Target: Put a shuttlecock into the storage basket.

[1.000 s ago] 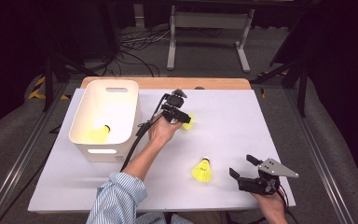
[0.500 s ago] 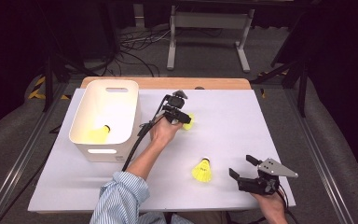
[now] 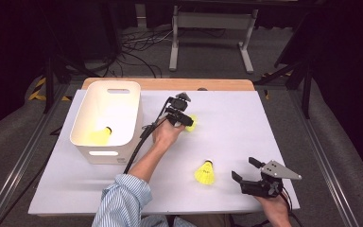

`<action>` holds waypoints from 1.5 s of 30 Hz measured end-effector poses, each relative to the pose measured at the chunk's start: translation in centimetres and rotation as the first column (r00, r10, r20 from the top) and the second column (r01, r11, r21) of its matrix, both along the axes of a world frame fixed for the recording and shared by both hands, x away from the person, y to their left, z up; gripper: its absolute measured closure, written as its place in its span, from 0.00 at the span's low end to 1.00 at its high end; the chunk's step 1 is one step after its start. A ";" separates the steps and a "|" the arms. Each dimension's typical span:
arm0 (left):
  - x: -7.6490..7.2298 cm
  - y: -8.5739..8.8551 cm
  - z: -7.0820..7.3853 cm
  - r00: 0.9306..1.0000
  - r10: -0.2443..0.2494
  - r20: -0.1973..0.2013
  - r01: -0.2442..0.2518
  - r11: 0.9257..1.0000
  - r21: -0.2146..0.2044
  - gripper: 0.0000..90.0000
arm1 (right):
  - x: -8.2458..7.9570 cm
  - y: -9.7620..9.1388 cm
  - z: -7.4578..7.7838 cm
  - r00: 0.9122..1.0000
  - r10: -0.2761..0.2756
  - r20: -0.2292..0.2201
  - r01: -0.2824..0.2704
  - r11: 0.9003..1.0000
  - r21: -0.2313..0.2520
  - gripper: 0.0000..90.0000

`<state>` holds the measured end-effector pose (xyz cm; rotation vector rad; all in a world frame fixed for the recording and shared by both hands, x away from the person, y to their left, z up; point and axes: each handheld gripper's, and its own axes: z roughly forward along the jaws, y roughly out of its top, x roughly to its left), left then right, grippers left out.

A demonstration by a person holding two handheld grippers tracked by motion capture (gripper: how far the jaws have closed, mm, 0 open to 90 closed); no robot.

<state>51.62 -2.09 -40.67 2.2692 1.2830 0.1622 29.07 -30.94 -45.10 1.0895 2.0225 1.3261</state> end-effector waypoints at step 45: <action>-0.2 0.9 1.1 0.999 -0.027 -0.035 0.028 0.999 0.025 0.99 | 0.1 0.1 -0.1 1.000 0.013 -0.013 -0.013 1.000 -0.006 0.15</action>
